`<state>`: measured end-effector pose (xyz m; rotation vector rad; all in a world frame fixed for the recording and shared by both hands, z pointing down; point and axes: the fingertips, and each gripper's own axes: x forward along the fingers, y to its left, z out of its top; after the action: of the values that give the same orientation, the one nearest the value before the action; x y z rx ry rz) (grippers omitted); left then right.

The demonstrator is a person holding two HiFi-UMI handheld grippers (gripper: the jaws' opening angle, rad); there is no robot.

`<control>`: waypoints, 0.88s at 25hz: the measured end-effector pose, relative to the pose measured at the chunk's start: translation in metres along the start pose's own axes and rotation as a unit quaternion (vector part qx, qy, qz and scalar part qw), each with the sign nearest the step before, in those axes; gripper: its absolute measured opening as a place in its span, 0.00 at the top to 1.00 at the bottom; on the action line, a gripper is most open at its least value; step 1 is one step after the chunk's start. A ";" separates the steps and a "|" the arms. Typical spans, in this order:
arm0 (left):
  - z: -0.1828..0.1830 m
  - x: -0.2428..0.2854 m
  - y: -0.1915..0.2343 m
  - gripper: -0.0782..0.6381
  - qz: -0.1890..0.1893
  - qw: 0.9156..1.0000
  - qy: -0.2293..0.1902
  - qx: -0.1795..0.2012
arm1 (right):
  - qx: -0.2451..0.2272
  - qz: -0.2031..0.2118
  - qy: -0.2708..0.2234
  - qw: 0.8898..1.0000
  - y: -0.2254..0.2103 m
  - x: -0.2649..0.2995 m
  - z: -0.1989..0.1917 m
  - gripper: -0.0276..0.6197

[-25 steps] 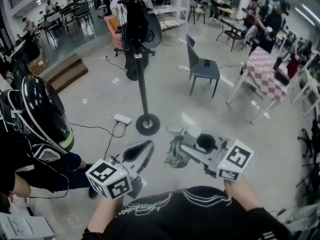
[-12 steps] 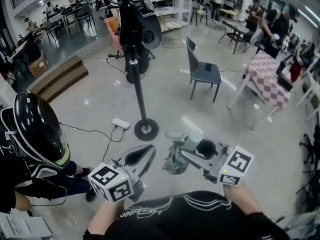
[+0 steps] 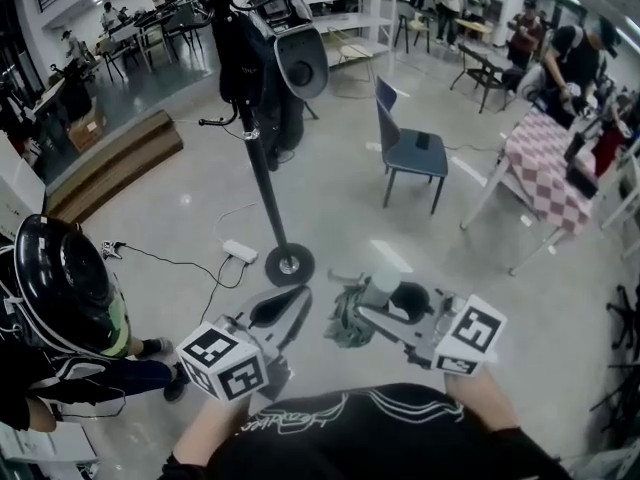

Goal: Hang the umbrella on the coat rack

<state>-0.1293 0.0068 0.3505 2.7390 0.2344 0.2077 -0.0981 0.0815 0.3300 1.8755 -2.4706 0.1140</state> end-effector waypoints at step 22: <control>0.018 0.107 0.022 0.89 0.049 0.999 -0.006 0.009 | 0.021 0.021 -0.009 1.000 -0.121 -0.035 -0.013 0.70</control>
<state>-0.0187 0.0008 0.3540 2.7709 0.0987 0.2154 0.0280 0.0840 0.3450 1.8485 -2.5395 0.1510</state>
